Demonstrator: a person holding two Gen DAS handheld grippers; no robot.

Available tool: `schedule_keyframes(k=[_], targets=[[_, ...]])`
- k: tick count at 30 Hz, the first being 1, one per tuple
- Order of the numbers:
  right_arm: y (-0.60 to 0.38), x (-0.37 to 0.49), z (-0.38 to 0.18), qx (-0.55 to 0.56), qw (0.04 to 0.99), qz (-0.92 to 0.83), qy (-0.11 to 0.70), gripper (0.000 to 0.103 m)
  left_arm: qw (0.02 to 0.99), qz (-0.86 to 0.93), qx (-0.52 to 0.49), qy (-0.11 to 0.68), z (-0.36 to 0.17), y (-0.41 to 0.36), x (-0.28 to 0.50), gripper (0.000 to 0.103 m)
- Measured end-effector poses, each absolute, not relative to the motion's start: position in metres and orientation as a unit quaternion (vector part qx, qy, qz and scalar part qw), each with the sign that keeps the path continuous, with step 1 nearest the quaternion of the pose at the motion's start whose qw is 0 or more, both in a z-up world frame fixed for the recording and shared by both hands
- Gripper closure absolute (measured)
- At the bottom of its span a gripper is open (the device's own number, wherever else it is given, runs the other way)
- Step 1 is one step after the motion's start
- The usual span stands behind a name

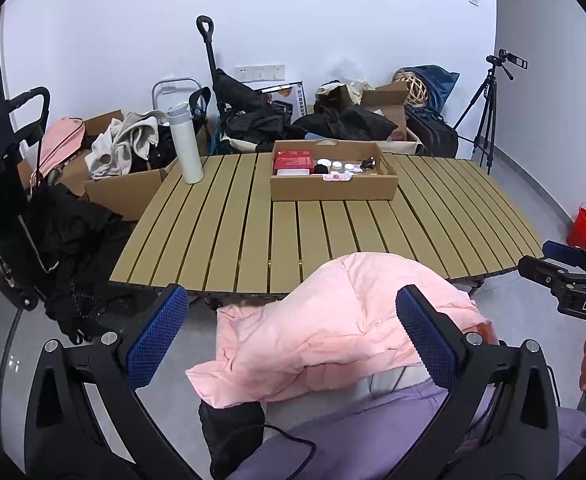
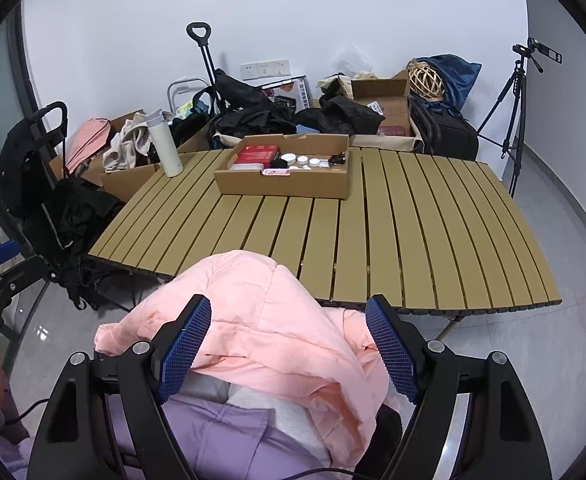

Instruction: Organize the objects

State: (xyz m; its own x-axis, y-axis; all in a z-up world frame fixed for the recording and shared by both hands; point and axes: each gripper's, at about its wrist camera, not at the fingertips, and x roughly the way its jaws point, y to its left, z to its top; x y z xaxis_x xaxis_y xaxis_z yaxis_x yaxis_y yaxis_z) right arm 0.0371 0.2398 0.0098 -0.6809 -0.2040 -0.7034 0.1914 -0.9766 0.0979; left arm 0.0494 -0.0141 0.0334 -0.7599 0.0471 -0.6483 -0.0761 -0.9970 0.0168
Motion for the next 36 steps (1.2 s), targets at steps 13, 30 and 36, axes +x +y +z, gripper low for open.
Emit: schedule_keyframes(k=[13, 30, 36], targets=[[0.2423, 0.0391, 0.0132, 0.378, 0.11, -0.919, -0.018, 0.02, 0.032, 0.938, -0.346, 0.019, 0.0333, -0.0124, 0.0509, 0.0], [0.2413, 0.0385, 0.0132, 0.379, 0.111, -0.919, -0.015, 0.02, 0.03, 0.937, -0.348, 0.02, 0.0349, -0.0095, 0.051, 0.0], [0.2398, 0.0382, 0.012, 0.381, 0.109, -0.918, -0.015, 0.02, 0.028, 0.936, -0.35, 0.017, 0.033, -0.0093, 0.0512, 0.0]])
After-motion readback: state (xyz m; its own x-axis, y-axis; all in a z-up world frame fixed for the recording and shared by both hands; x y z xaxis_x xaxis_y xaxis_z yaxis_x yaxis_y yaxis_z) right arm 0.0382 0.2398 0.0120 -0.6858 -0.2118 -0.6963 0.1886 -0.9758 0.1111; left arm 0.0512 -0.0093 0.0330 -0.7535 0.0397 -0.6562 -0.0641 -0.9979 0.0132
